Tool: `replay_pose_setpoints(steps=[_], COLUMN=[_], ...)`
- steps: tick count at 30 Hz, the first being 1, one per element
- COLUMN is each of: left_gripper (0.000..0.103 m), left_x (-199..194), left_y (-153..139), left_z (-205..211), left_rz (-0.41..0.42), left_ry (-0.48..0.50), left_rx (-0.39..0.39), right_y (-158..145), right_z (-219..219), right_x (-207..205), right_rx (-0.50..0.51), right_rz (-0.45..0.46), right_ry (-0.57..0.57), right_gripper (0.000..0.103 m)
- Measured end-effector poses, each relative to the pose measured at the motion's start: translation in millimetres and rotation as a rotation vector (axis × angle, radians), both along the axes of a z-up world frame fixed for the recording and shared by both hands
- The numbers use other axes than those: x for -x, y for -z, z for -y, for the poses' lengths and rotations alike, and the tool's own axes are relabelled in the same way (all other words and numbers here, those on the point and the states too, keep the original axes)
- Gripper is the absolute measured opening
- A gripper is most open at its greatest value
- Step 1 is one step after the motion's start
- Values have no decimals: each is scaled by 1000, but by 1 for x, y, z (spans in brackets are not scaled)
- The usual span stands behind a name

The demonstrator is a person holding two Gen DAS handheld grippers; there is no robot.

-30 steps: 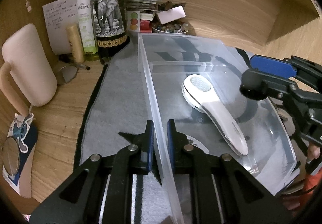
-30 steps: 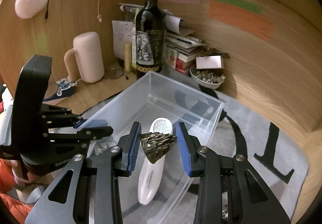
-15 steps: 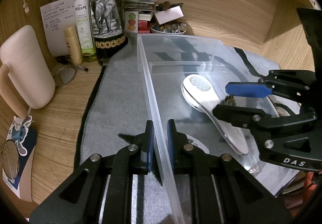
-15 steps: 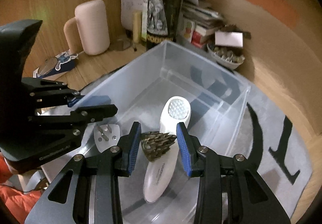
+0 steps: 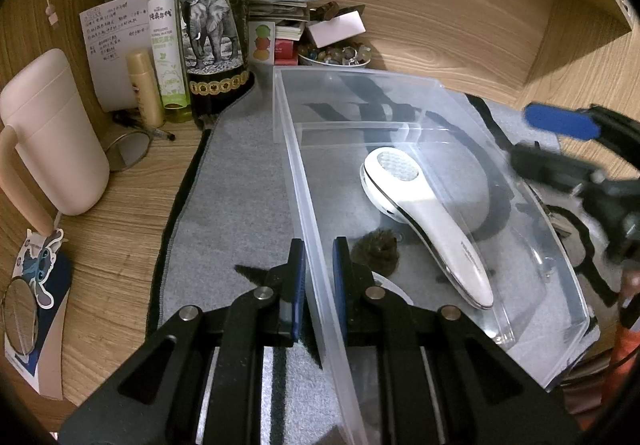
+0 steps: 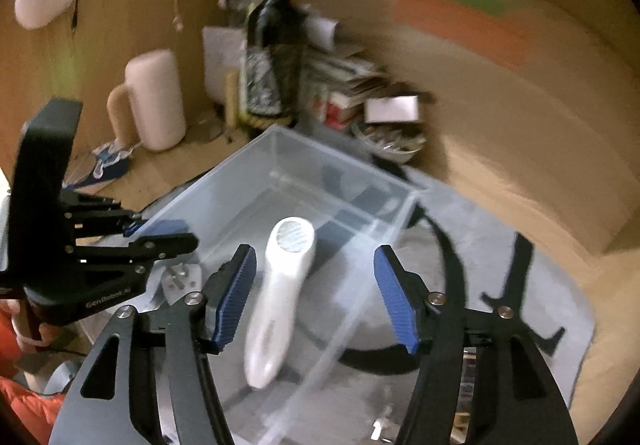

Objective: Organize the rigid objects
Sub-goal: 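Carry the bronze spiky object into the clear box and release it, then move the right gripper to the silver metal cylinder and grasp it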

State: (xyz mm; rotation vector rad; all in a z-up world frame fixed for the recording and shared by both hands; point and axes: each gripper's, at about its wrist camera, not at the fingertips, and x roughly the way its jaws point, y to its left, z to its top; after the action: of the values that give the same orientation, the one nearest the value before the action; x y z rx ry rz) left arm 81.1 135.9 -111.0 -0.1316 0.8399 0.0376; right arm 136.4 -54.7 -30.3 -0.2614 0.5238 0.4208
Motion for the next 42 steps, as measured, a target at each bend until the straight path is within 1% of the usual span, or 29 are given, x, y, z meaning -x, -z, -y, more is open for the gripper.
replay_pose_setpoints(steps=[2,4,7,10,13,16,19,24,26,29,32,36,38,40,42], left_gripper=[13,13,13,13,13,13,13,13,13,13,13,13,13,13,13], left_x=[0,0,0,0,0,0,0,1,2,2,3,4,4,4,4], left_y=[0,0,1,2,2,1,1,2,2,2,2,1,1,1,1], left_z=[1,1,2,3,3,3,3,3,3,3,3,3,3,3,3], left_rz=[-1,-1,-2,-4,-7,-7,-8,-12,-14,-18,-19,-20,-21,-21,-21], left_ry=[-1,-1,-4,-6,-9,-9,-9,-12,-13,-15,-18,-21,-21,-21,-21], left_rx=[-2,0,-1,-2,-2,-2,-2,-7,-10,-12,-9,-5,-5,-5,-4], right_y=[-7,-13,-20,-22,-18,-6,13,49,66,82,89,90,88,87,88], right_z=[13,29,52,78,101,119,129,136,139,139,133,127,124,120,118], right_x=[7,14,22,29,33,36,38,36,33,28,23,14,11,6,0], right_rx=[-11,-23,-44,-64,-80,-90,-91,-97,-110,-117,-98,-79,-74,-62,-59], right_rz=[30,63,95,109,98,68,17,-80,-133,-186,-199,-187,-175,-170,-184], right_ry=[33,76,132,199,258,303,327,337,339,329,318,317,306,289,274], right_gripper=[60,63,65,65,66,67,67,67,67,67,67,66,63,49,40])
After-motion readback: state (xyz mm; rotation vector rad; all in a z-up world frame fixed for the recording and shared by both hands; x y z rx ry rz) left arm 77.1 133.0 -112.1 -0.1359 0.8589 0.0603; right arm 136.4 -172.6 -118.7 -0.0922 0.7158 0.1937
